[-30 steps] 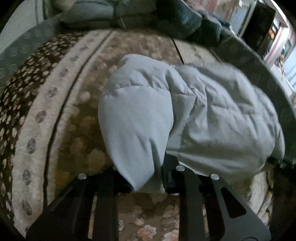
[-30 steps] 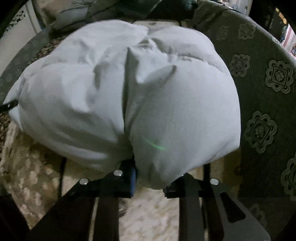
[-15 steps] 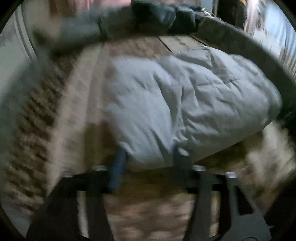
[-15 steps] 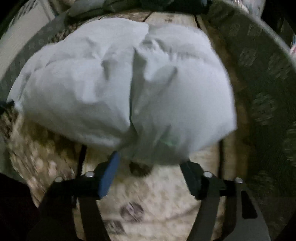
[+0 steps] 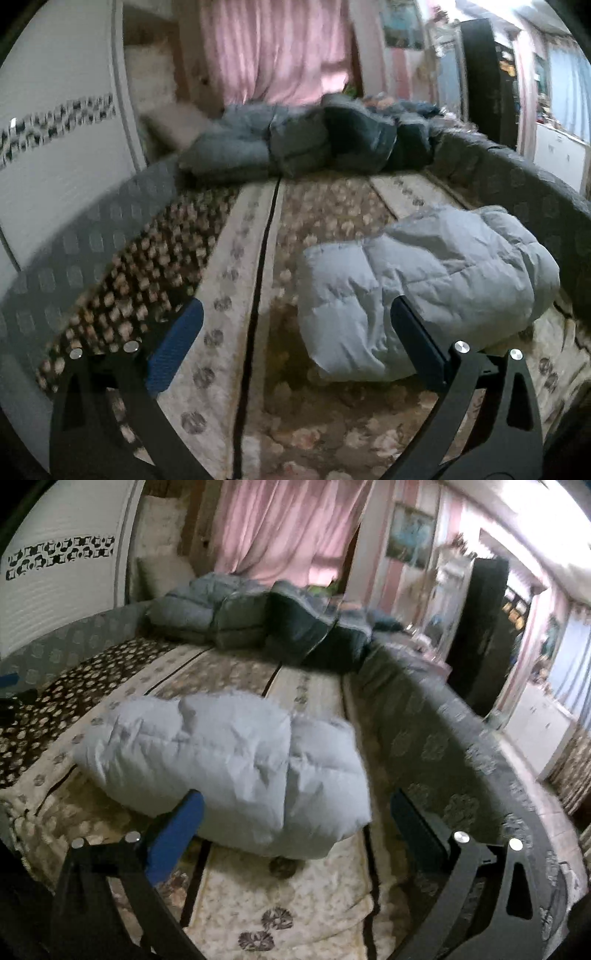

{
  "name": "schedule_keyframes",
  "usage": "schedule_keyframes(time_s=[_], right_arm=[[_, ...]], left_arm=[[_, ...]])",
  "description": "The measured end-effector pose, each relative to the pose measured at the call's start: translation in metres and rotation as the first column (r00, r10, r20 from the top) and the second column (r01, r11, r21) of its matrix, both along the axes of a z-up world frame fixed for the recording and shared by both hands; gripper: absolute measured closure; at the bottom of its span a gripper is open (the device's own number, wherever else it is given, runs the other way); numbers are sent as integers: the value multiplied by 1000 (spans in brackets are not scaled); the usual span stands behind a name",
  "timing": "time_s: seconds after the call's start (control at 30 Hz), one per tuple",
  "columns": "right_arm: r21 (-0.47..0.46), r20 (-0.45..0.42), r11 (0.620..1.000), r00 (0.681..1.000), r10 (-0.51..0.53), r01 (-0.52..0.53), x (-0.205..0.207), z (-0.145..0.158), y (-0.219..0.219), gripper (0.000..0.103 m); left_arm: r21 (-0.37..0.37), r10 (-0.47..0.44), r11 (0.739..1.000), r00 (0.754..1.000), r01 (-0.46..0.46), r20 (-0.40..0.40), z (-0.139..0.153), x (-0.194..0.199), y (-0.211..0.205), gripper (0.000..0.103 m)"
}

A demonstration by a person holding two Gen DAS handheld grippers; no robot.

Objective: Fold large clothes

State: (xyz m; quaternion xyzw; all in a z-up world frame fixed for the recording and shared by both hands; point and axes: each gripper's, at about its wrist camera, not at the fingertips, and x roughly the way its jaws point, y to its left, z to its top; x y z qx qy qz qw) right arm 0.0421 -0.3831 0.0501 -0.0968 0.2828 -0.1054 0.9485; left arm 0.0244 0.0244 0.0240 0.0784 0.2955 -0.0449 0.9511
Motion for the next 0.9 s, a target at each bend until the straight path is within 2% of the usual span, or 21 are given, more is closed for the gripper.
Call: schedule_keyframes(time_s=[0.07,0.13,0.27,0.4,0.57,0.67,0.8,0.9], right_arm=[[-38,12,999,1000,-15,16,2,1,-2,2],[-56,26,997,998,-51,52,4,1,-10,2],[-16,20,995,995,-100,100,9,2,-32,2],[18,20,994,994,-104,104,11,4,-42,2],[15,36,997,997,-73,73,10,6,-41,2],[9,16,998,998,-61,61,13,3,-40,2],[10,-11,998,998,-55,55,15,0,-40,2],[18,5,997,997,-71,71,12,2,-43,2]], left_arm=[[-17,52,998,998,-53,-31,-3,11,2,3],[-81,67,994,997,-69,-25,1,14,7,3],[-122,69,990,997,-71,-22,-2,23,2,3],[-147,85,985,996,-90,-40,-5,31,-7,3],[-134,78,988,997,-80,-20,-2,30,-20,3],[-131,81,988,997,-81,-8,2,29,-29,3],[-103,38,994,999,-36,14,4,27,-45,3],[-93,20,995,1000,-21,-10,-1,30,-50,3]])
